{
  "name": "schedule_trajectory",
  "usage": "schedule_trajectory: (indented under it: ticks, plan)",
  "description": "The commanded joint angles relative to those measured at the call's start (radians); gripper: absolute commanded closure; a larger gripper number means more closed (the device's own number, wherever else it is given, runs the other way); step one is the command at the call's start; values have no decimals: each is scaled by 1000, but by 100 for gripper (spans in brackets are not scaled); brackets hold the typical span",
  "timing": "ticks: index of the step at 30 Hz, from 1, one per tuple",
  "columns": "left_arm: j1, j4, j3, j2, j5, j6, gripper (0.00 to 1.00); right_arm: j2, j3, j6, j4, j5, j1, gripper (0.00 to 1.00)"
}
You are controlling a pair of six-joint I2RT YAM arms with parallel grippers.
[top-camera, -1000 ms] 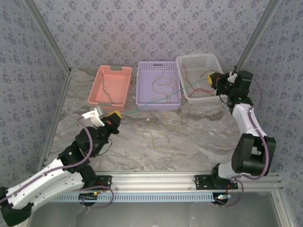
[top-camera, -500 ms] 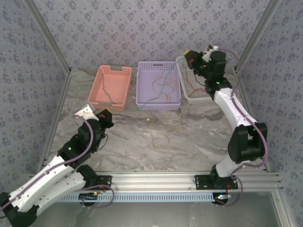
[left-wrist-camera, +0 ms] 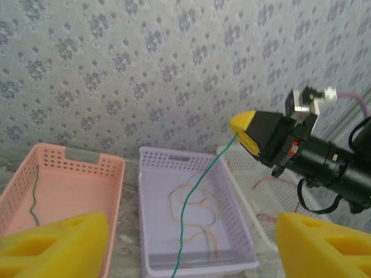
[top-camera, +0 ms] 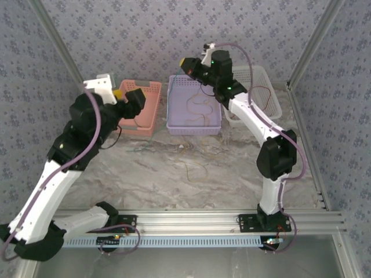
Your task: Untangle the cables
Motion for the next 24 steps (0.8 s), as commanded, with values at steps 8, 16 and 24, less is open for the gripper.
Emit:
schedule_trajectory:
  ticks: [8, 16, 24]
  plan:
    - [130, -47, -78, 138, 356, 181, 38, 52, 173, -283, -181, -29, 73, 100]
    - [133, 211, -305, 189, 319, 191, 23, 41, 222, -307, -259, 1, 126, 100]
    - [83, 305, -342, 308, 245, 195, 26, -2, 203, -297, -288, 56, 176, 100]
